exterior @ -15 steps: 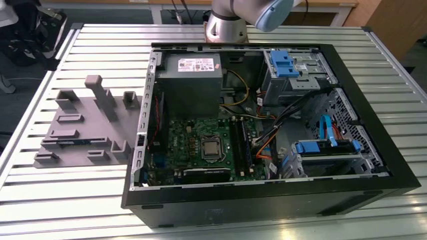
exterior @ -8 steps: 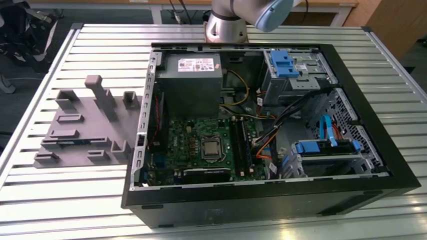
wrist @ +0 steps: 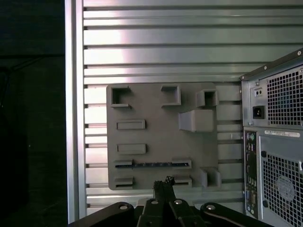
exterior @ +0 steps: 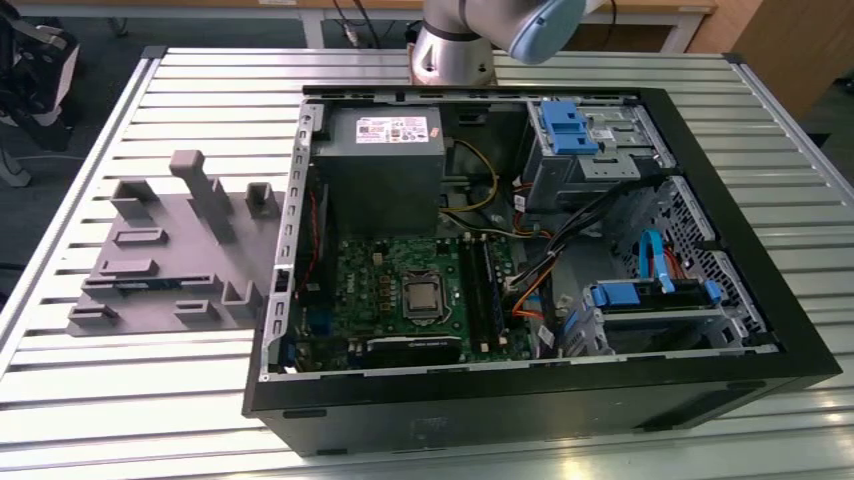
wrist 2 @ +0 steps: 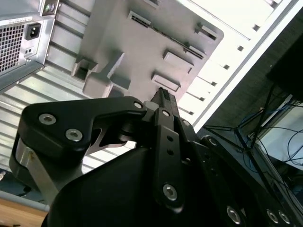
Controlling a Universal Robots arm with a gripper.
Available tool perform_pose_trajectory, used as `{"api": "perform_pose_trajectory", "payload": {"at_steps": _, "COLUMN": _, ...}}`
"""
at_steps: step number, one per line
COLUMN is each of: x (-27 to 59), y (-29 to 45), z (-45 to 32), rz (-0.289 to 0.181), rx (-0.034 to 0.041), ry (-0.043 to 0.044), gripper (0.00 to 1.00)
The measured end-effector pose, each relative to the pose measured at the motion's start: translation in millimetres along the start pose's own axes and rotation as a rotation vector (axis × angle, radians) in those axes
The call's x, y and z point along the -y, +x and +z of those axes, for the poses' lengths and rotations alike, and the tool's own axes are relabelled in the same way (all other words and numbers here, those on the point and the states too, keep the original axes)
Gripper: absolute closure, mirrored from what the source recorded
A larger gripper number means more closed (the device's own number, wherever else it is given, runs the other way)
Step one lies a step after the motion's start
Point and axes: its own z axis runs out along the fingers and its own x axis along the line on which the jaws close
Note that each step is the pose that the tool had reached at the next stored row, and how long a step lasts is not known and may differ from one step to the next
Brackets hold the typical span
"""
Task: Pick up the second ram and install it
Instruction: 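Reach for the second ram, then pick up the second ram and move it above second insertion slot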
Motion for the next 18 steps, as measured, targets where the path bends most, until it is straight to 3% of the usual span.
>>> {"api": "perform_pose_trajectory", "payload": {"at_steps": 18, "x": 0.1, "y": 1.1, "z": 0.0, "rz": -0.009, "rx": -0.0003, "ry": -0.0002, "gripper": 0.89}}
